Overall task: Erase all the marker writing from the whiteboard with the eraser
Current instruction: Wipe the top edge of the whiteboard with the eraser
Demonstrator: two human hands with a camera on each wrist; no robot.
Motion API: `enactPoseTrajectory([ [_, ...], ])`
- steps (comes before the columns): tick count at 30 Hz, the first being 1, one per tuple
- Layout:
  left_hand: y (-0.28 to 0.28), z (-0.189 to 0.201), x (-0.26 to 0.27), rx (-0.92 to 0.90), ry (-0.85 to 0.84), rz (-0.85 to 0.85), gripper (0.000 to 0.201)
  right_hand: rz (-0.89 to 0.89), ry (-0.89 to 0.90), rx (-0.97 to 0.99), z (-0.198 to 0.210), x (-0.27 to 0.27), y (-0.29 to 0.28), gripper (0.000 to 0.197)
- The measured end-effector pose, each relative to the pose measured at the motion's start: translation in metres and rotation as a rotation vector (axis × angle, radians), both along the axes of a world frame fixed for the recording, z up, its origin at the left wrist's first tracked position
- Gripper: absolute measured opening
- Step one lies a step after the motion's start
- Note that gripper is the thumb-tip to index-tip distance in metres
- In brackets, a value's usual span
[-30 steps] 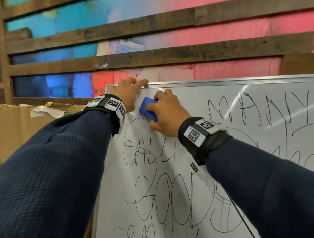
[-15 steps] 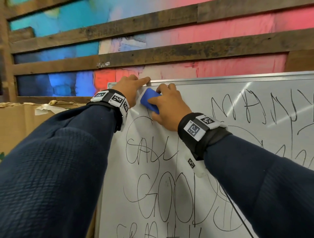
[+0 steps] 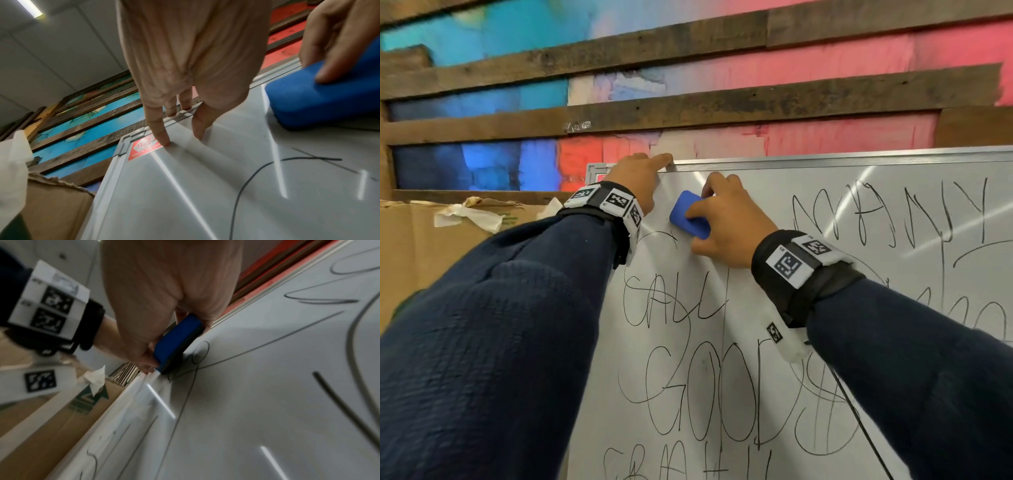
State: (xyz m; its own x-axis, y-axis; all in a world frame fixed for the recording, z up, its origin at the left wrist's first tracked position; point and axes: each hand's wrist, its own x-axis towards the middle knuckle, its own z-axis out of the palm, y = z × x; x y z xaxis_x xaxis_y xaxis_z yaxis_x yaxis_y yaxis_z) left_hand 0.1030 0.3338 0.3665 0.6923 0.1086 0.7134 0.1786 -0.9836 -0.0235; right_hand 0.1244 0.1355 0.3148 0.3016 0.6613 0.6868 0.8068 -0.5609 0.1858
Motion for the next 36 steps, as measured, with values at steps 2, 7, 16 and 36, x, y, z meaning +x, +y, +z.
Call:
enactPoseTrajectory([
  [2, -0.002, 0.0, 0.003, -0.03, -0.018, -0.007, 0.069, -0.005, 0.01, 0.089, 0.002, 0.002, -0.002, 0.034],
  [7, -0.007, -0.002, 0.007, -0.139, -0.041, -0.025, 0.057, 0.003, 0.018, 0.002, -0.008, 0.001, -0.01, 0.035],
  [16, -0.005, -0.005, 0.008, -0.16, -0.025, -0.038, 0.056, 0.007, 0.042, -0.009, -0.012, 0.004, -0.019, 0.038],
  [36, -0.006, 0.002, 0.003, -0.105, -0.036, -0.042, 0.048, -0.129, 0.009, 0.14, 0.0, -0.006, -0.012, 0.032],
])
